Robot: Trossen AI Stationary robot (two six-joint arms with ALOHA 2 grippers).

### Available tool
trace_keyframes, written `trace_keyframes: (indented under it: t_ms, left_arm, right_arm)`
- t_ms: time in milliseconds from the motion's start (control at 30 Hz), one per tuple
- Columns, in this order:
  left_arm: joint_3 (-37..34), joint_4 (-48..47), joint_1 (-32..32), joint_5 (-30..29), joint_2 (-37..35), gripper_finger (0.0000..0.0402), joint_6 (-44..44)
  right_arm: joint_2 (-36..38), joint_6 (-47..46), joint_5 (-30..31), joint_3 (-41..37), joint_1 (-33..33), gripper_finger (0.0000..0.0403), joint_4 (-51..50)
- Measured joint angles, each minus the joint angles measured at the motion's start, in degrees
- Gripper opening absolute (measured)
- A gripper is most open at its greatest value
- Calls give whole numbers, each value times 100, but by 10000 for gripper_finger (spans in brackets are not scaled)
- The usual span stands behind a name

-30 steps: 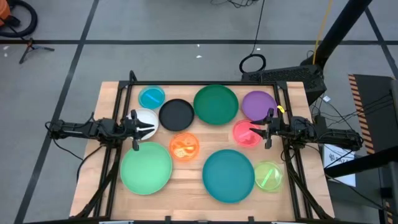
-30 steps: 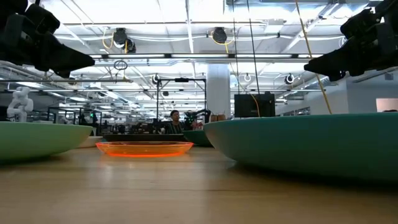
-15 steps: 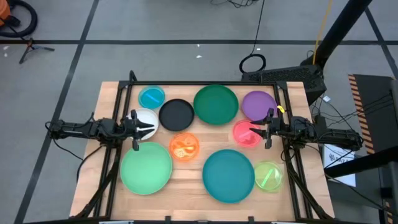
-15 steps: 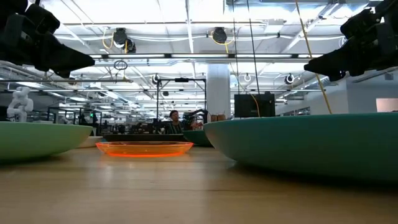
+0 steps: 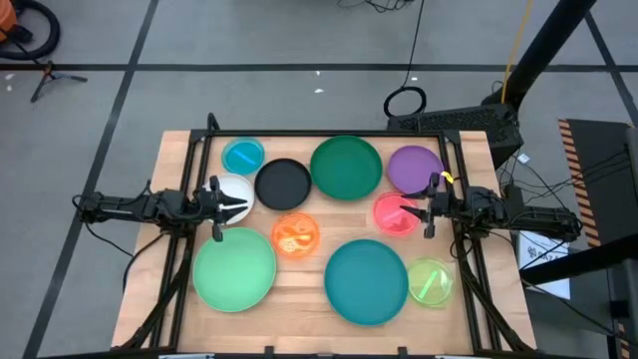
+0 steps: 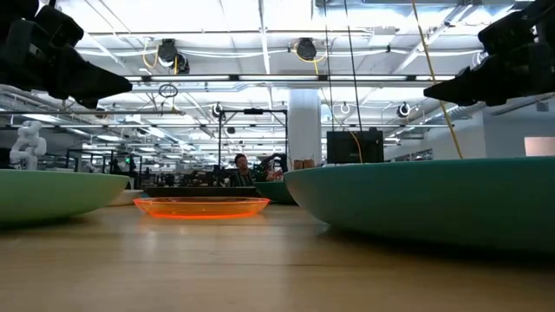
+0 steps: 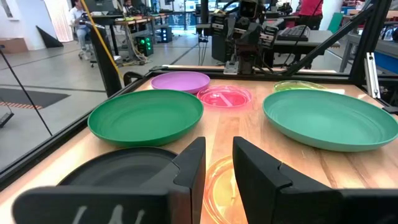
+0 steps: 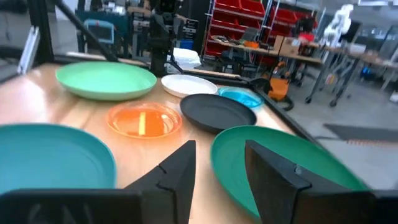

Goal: Stack plastic plates
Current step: Stack the light green plate on top of the green plate

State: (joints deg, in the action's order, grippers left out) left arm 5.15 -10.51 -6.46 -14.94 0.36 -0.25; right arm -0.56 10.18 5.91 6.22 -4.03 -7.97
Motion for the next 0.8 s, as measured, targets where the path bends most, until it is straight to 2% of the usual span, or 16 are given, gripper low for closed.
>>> trace_keyframes:
  t_ms: [300,367,433,533,633,800]
  left_arm:
    - [0,33,-1,-3,0,88,-24]
    - [0,192,0,-2,0,88,-629]
    - [1,442,0,-3,0,88,-1462]
    - [0,776,0,-4,0,88,-2313]
    - [0,970,0,-7,0,88,-2579]
    - [0,1210,0,-35,0,88,-2341]
  right_arm:
    - [1,-652,-2,-1,0,130,2]
    - [0,-726,-10,-2,0,130,61]
    - [1,-1318,-14,-18,0,130,240]
    - [2,-2268,-11,-19,0,130,880]
    - [-2,-2301,-321,-17,0,130,1484]
    - [-120,-2000,-1117,-15,2,130,2804]
